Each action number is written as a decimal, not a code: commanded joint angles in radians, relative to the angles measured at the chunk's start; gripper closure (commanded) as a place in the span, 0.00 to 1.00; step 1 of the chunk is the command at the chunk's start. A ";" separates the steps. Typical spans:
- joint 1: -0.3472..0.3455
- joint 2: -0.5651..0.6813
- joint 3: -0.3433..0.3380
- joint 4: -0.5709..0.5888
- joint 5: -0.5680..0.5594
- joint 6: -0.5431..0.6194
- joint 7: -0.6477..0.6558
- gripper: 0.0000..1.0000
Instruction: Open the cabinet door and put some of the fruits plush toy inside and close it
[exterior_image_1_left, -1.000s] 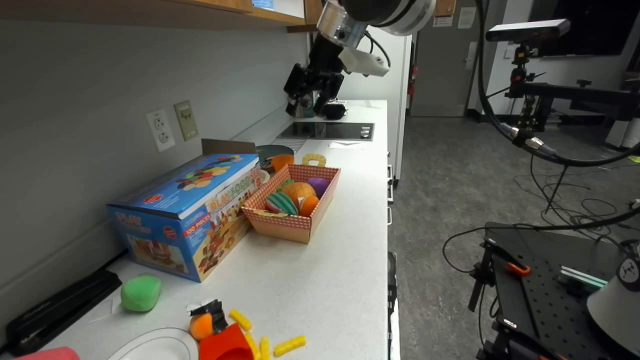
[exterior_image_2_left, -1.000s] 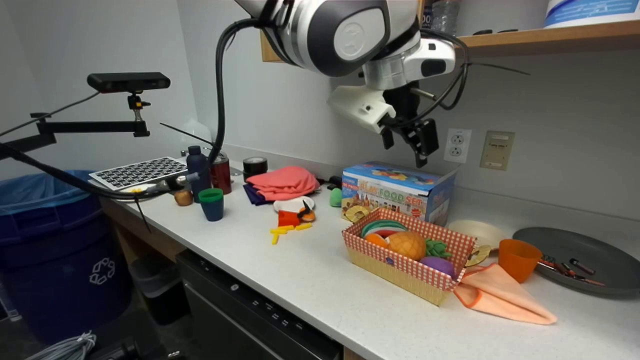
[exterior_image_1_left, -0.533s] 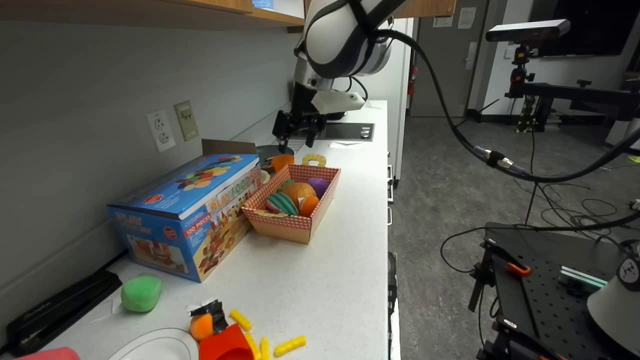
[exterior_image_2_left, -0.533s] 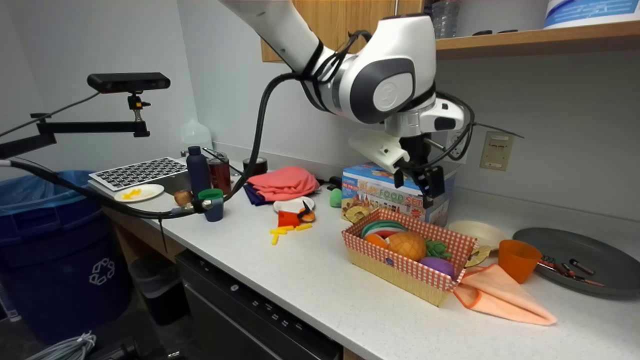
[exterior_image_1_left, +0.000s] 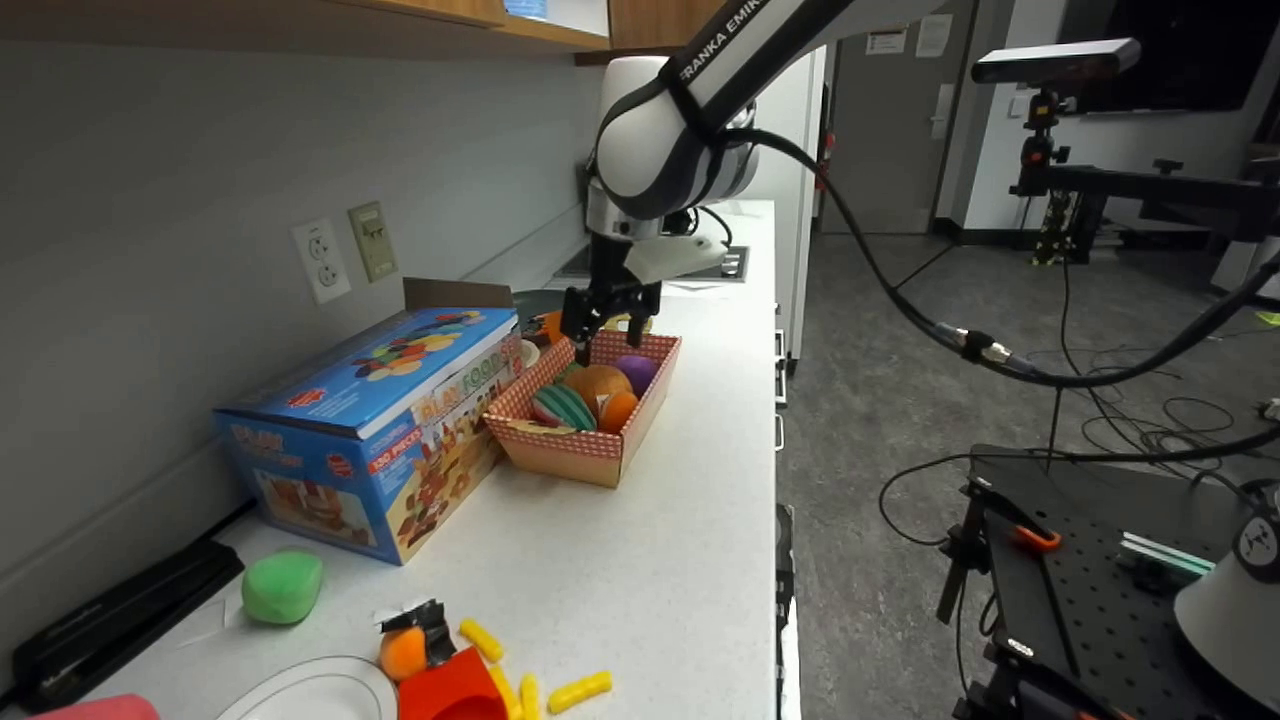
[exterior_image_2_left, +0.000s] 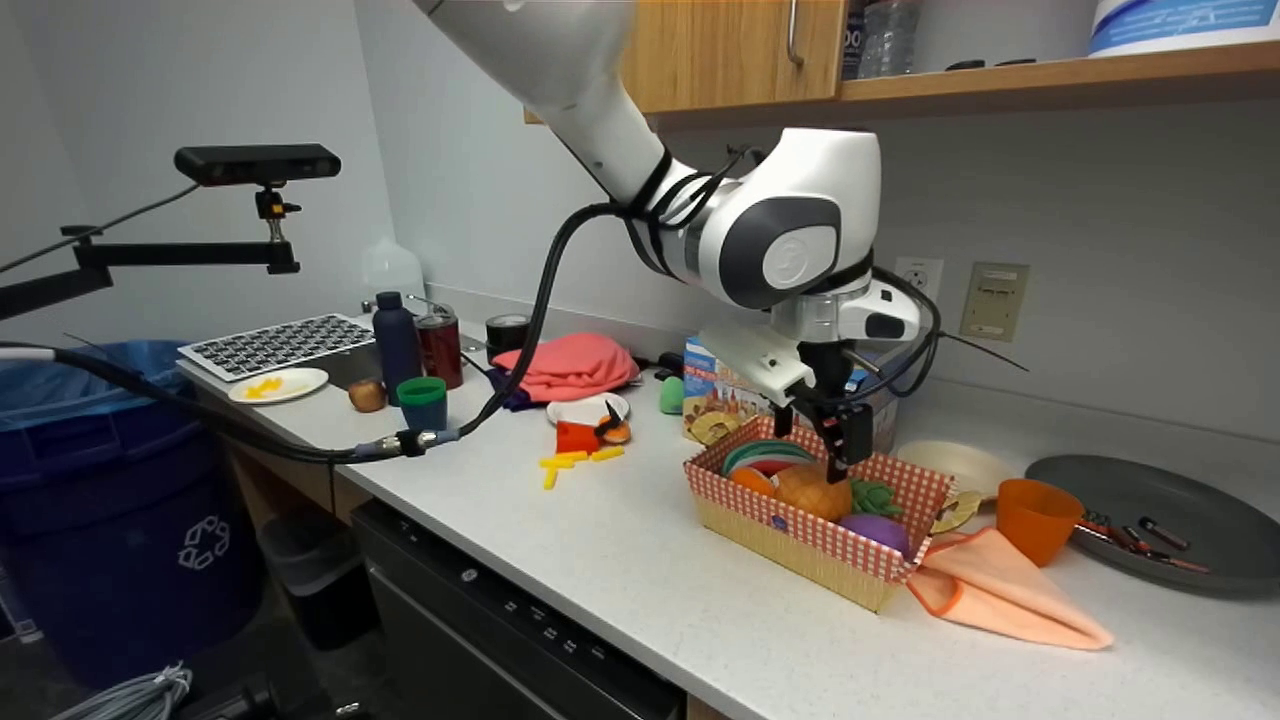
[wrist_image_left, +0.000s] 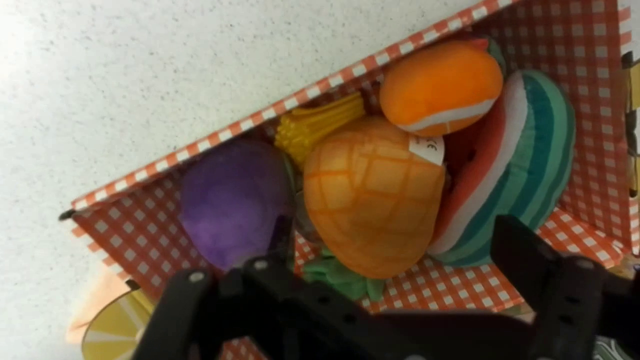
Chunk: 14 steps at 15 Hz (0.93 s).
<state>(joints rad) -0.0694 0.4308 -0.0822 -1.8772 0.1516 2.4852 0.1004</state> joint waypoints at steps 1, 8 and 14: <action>-0.014 0.084 0.022 0.119 0.001 -0.012 -0.018 0.00; -0.023 0.146 0.007 0.140 -0.020 -0.028 -0.019 0.00; -0.053 0.177 0.022 0.164 0.001 -0.035 -0.039 0.26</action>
<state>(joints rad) -0.1019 0.5797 -0.0762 -1.7641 0.1509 2.4838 0.0853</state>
